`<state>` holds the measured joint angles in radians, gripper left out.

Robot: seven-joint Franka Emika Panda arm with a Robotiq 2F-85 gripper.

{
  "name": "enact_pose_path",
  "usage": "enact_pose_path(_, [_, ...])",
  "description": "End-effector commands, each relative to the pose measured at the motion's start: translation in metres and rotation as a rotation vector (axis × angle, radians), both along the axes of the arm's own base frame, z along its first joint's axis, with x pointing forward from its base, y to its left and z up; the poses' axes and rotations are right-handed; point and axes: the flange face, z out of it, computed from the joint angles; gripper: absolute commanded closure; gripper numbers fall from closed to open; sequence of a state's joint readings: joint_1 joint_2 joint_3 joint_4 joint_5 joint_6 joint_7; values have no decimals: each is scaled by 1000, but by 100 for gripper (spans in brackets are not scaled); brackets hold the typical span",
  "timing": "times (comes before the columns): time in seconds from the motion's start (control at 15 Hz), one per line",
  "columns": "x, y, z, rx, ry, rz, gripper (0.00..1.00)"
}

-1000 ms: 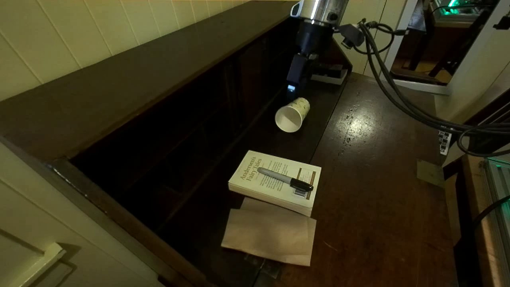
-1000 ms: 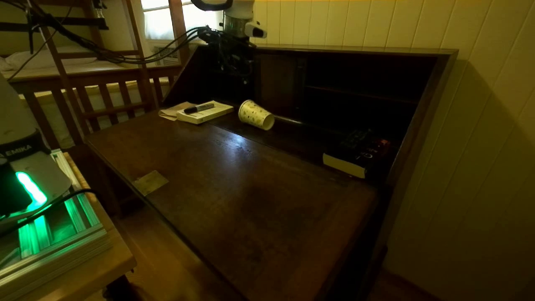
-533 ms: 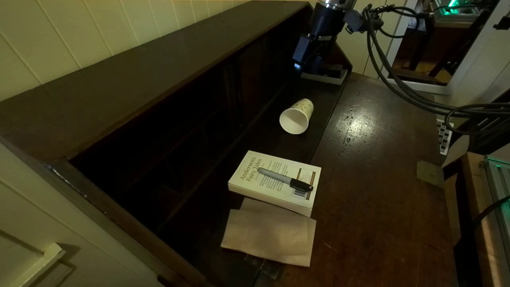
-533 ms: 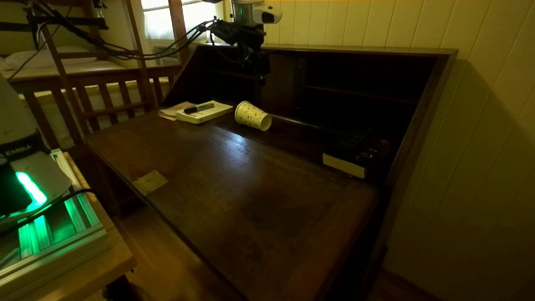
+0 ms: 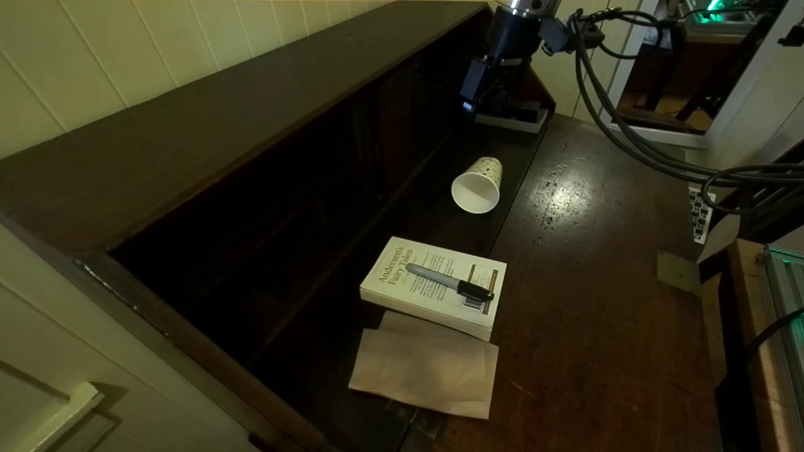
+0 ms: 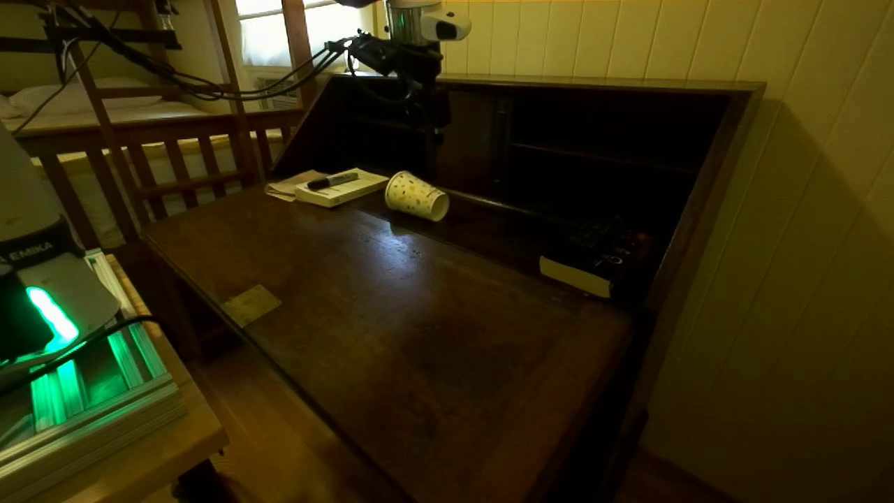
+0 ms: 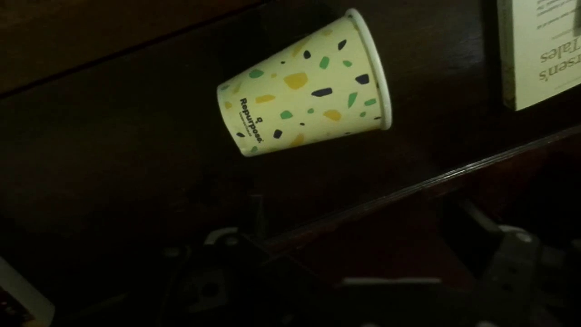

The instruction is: Take the marker off of the cup and put it on the book then put the cup upside down

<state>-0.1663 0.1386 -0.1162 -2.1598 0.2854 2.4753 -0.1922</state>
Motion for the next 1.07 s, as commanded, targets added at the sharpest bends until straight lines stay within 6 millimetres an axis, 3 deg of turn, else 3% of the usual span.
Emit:
enact_pose_path(0.0, [6,7,-15,-50,-51,-175,0])
enact_pose_path(0.27, [7,6,-37,-92,-20,-381,0])
enact_pose_path(0.33, [8,7,-30,-63,-25,-302,0])
enact_pose_path(0.87, [8,8,-34,-67,-19,-308,0])
enact_pose_path(1.0, [6,8,-37,-78,3,-391,0])
